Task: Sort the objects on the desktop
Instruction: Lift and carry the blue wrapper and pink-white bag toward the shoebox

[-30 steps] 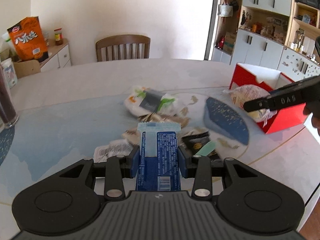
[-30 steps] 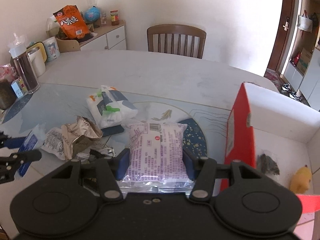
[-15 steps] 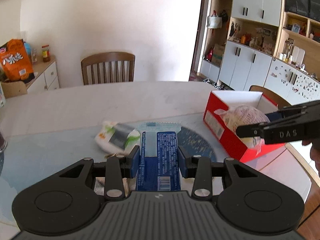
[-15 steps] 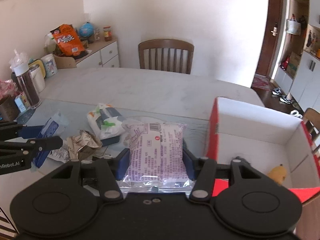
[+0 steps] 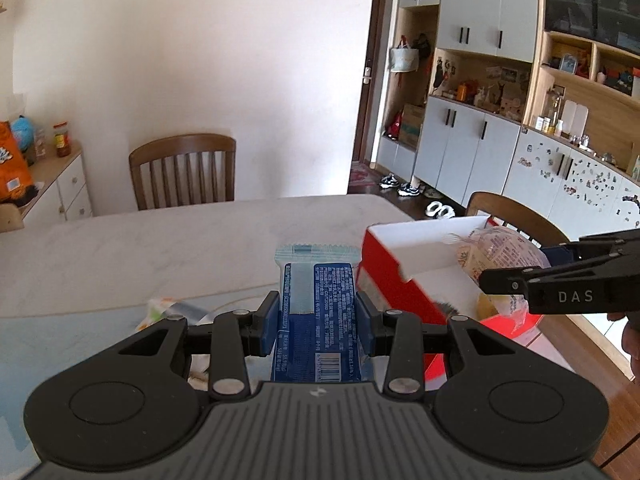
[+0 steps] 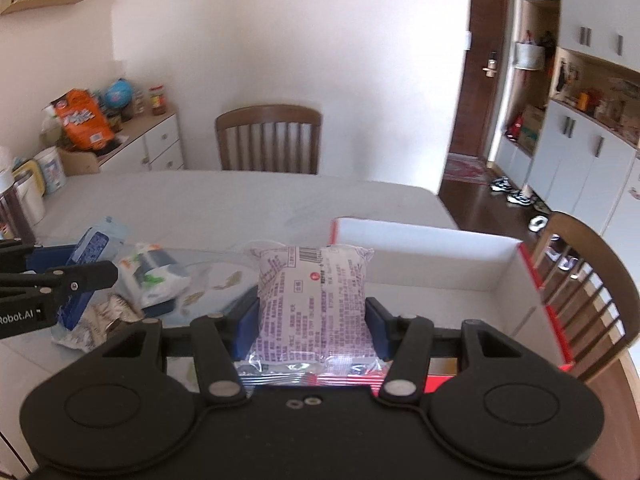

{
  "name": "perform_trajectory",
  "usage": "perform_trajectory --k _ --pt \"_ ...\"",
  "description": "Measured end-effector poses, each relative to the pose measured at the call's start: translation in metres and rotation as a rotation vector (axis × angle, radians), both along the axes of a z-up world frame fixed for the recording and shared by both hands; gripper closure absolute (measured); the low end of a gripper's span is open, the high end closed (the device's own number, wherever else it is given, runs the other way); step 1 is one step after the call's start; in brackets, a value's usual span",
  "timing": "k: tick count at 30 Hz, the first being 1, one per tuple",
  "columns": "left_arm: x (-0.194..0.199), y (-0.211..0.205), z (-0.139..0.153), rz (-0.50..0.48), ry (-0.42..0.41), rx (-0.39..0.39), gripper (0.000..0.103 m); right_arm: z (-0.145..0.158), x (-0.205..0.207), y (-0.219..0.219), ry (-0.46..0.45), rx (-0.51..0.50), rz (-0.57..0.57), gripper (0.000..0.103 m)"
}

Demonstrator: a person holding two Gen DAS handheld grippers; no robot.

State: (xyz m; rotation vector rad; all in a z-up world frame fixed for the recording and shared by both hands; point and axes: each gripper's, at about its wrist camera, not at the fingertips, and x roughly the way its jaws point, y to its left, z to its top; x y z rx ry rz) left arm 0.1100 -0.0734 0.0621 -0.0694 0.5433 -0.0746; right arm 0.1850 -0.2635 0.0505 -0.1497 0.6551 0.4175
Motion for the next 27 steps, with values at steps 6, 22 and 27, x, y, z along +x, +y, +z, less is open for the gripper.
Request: perform_trajectory --k 6,22,27 --pt "0.018 -0.026 0.011 -0.025 -0.008 -0.011 0.065 0.005 0.006 -0.028 -0.022 0.008 -0.059 0.048" --pt "0.080 -0.097 0.025 -0.100 -0.023 0.018 0.065 0.003 0.044 -0.092 -0.032 0.034 -0.104 0.048" --pt "0.104 -0.119 0.022 -0.132 -0.001 0.030 0.065 -0.001 0.063 -0.107 -0.020 0.015 -0.094 0.048"
